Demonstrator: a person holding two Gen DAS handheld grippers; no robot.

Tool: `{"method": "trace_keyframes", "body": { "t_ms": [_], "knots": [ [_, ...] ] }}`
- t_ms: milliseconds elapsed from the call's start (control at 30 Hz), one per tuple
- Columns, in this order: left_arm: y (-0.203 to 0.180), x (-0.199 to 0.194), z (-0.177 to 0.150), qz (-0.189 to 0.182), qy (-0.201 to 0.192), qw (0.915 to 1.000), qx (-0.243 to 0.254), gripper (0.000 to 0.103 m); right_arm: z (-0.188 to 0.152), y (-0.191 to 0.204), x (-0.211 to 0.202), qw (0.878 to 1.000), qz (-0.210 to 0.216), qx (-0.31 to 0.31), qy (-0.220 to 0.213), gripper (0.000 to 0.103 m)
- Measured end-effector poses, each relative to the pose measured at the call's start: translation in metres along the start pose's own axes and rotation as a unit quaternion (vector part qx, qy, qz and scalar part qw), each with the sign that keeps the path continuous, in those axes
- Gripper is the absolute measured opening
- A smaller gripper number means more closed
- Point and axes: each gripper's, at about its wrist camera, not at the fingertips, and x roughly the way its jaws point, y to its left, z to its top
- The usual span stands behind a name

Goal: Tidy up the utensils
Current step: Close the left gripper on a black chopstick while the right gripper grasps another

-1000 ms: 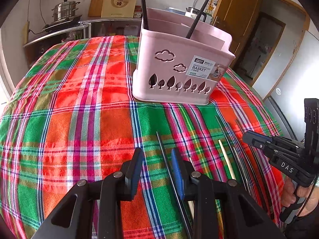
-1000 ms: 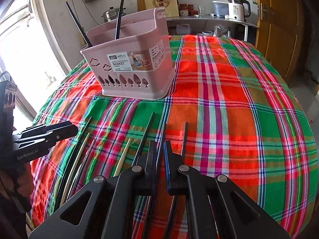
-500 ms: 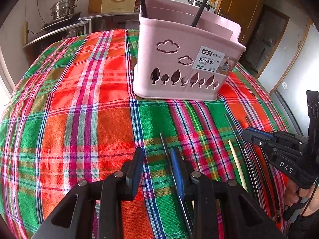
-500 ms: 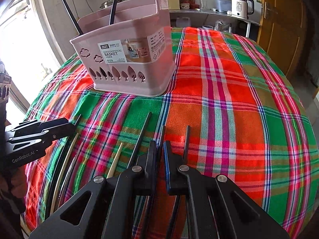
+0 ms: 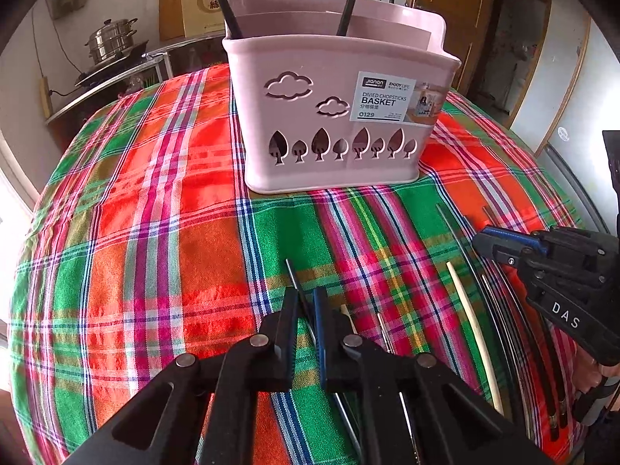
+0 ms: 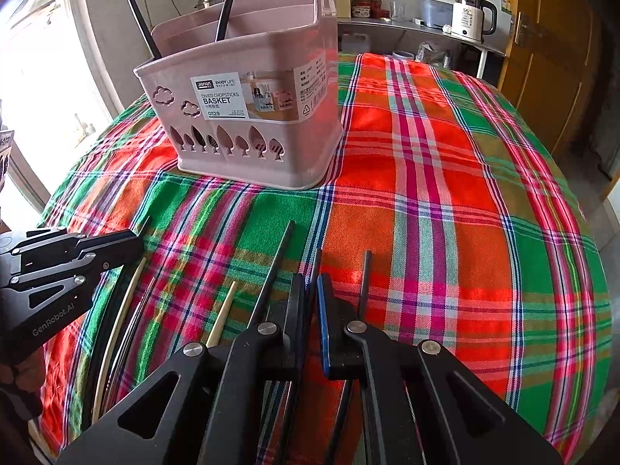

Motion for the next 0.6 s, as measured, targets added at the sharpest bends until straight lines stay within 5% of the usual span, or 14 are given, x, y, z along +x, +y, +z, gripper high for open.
{"method": "trace_keyframes", "body": {
  "t_ms": [333,600],
  "knots": [
    [0.008,-0.016,0.005,-0.034,-0.015,0.9991,-0.02,0.006,0.005,-0.004,-0.027,0.999,0.023,0.017,-0.032,0.005],
    [0.009,-0.073,0.021,-0.047,-0.075,0.996,-0.012,0.004,0.019,0.0,-0.081,0.995,0.034,0.014,-0.096,0.004]
  ]
}}
